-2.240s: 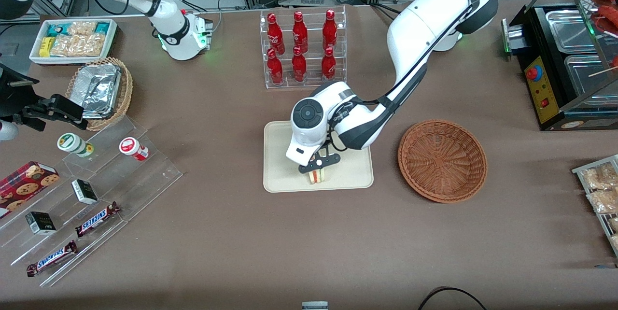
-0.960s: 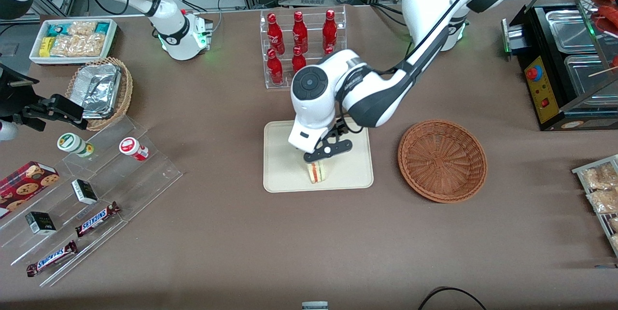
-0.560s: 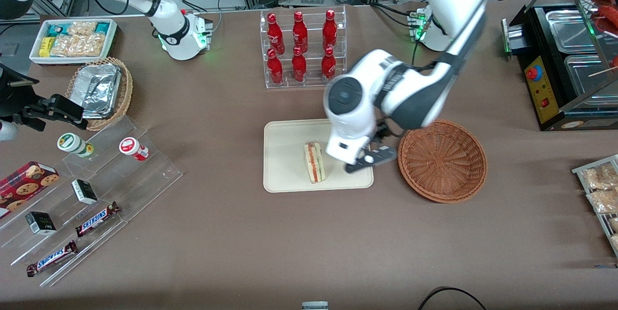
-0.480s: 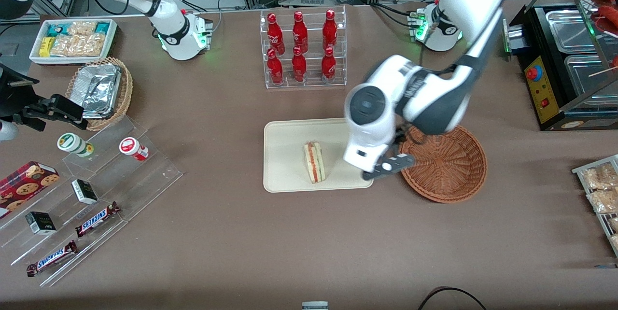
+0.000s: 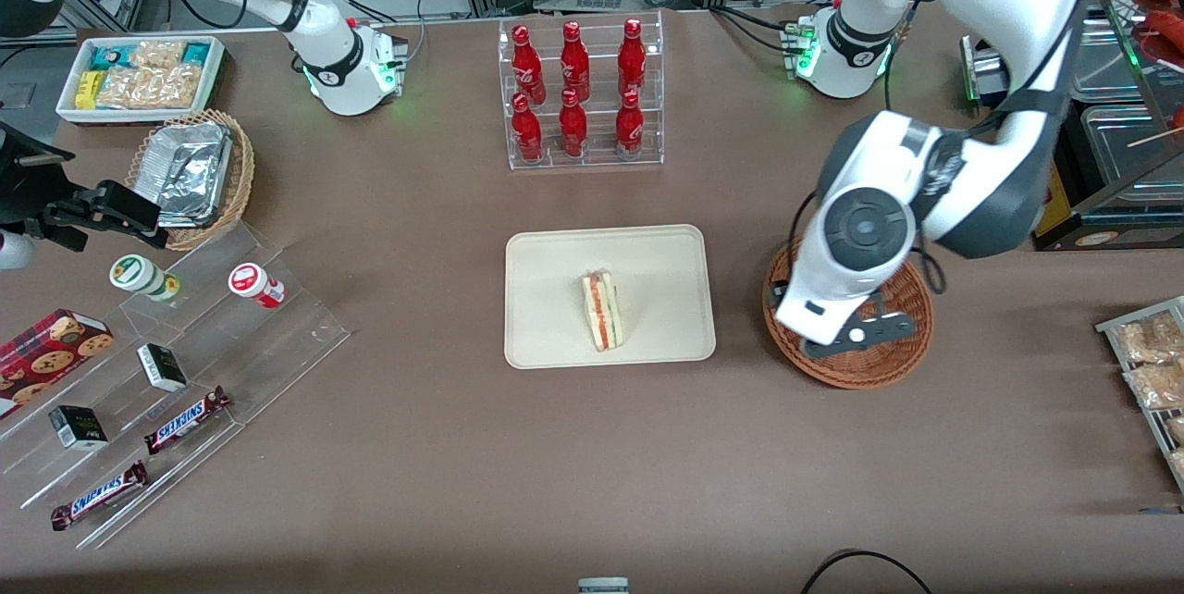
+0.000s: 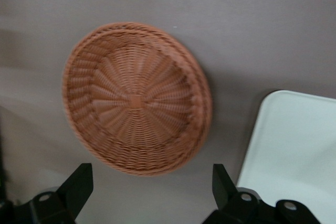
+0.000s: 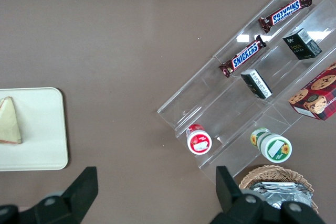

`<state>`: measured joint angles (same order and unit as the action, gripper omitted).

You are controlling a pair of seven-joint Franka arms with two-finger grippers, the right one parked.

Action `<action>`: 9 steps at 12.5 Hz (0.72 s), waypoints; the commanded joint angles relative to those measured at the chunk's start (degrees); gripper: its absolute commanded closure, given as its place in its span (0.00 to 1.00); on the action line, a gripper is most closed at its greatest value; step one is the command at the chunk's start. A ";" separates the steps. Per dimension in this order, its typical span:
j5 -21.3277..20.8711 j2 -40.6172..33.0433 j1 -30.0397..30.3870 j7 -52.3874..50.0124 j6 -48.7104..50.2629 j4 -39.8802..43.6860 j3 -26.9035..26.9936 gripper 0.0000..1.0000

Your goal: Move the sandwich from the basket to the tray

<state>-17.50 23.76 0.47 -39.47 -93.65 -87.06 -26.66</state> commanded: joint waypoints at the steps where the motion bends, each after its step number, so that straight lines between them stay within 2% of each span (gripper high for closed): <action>1: 2.64 -5.12 4.26 6.74 0.13 -5.14 -0.41 0.00; 5: 8.52 -11.36 9.63 19.04 3.62 -7.70 0.12 0.00; 9: 13.54 -18.12 7.80 33.72 11.46 -7.16 9.50 0.00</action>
<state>-6.41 10.05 9.28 -11.84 -84.28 -92.21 -21.34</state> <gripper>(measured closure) 0.000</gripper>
